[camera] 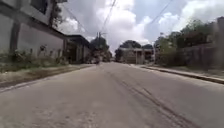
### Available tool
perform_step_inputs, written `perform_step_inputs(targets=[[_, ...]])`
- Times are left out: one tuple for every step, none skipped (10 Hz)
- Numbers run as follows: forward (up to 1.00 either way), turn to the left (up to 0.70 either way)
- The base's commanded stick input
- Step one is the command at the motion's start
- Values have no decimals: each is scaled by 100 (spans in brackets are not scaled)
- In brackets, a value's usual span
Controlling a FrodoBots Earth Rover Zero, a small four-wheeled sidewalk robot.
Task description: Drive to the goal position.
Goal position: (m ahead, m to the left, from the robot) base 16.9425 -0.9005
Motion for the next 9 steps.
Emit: perform_step_inputs(targets=[[100,0],[100,0],[100,0],[100,0],[100,0],[100,0],[100,0],[100,0],[100,0]])
